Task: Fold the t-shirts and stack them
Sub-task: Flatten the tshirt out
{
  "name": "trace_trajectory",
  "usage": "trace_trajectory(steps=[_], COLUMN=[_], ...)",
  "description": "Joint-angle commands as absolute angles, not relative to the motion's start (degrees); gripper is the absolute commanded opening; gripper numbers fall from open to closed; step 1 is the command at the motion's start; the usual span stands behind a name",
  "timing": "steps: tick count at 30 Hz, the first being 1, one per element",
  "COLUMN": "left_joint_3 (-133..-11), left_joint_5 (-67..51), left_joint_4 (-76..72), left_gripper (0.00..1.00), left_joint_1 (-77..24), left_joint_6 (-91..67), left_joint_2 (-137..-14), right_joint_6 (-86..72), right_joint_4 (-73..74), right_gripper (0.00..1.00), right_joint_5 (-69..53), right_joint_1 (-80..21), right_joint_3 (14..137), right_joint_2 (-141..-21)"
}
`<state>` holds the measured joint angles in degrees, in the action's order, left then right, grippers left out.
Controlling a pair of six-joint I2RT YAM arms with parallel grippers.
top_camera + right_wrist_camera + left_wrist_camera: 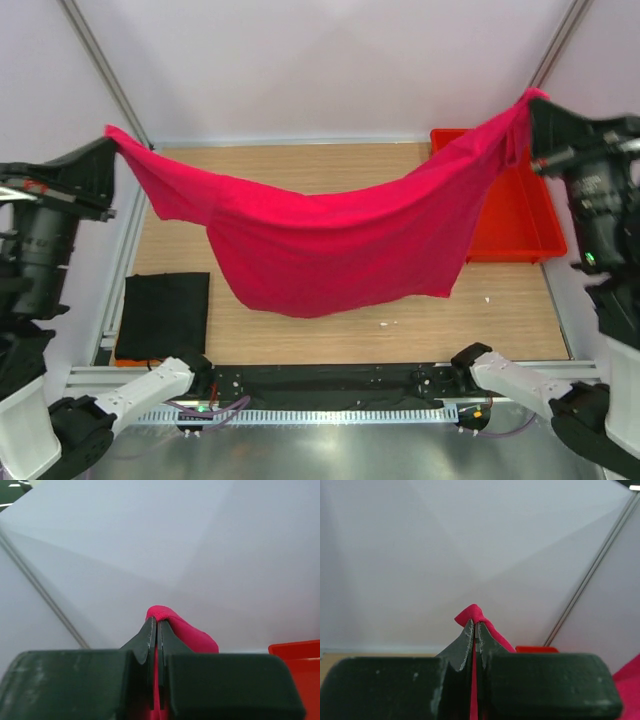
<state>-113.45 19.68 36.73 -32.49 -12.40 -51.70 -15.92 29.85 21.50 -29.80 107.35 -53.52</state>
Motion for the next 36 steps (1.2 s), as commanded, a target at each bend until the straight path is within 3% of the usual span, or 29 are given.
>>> trace_trajectory(steps=[1,7,10,12,13,16,19,21,24,25,28,32,36], left_joint_3=[-105.06,-79.6,-73.77,-71.21,-70.41,-67.51,-62.68,-59.87,-56.97,-56.69,-57.65,-60.11,-62.05], left_joint_5=[16.8,15.29,15.74,14.07,12.67,7.92,2.56,-4.08,-9.13,-9.05,-5.21,6.23,9.13], left_joint_4=[40.16,44.29,46.49,47.55,47.55,47.47,45.97,44.57,42.71,42.8,43.07,43.86,39.65], left_gripper=[0.0,0.0,0.0,0.0,0.0,0.0,0.05,0.12,0.34,0.49,0.63,0.66,0.64], left_joint_1=[-32.34,-32.34,-32.34,-32.34,-32.34,-32.34,-32.34,-32.34,-32.43,-32.43,-32.43,-32.34,-32.17], left_joint_6=[-18.96,-26.27,-27.51,-28.82,-29.0,-30.76,-32.17,-32.26,-32.34,-32.34,-30.51,-28.31,-26.54], left_joint_2=[-51.69,-40.89,-36.75,-35.69,-35.51,-35.95,-38.13,-39.72,-42.01,-42.27,-41.84,-44.54,-54.56], right_joint_6=[-10.38,-7.38,-8.52,-10.01,-10.19,-10.11,-12.63,-15.37,-20.55,-21.52,-25.39,-31.54,-34.18], right_joint_4=[23.31,10.66,13.7,25.76,29.58,41.87,44.21,43.69,41.23,40.35,39.9,38.94,37.54], right_gripper=[0.01,0.01,0.01,0.06,0.16,0.63,0.78,0.79,0.79,0.81,0.81,0.78,0.67], right_joint_5=[28.21,21.9,21.53,21.71,23.19,24.87,23.74,18.83,10.06,8.37,6.85,10.0,18.36], right_joint_1=[-29.62,-28.48,-27.51,-26.29,-26.19,-25.49,-25.58,-25.75,-27.94,-28.82,-32.25,-32.61,-32.43], right_joint_3=[110.12,114.17,118.99,124.32,126.02,127.01,116.49,105.11,89.25,85.55,73.15,59.36,56.16], right_joint_2=[-66.86,-91.03,-100.7,-107.1,-109.14,-112.24,-106.82,-102.06,-93.01,-90.55,-82.64,-71.66,-69.69])
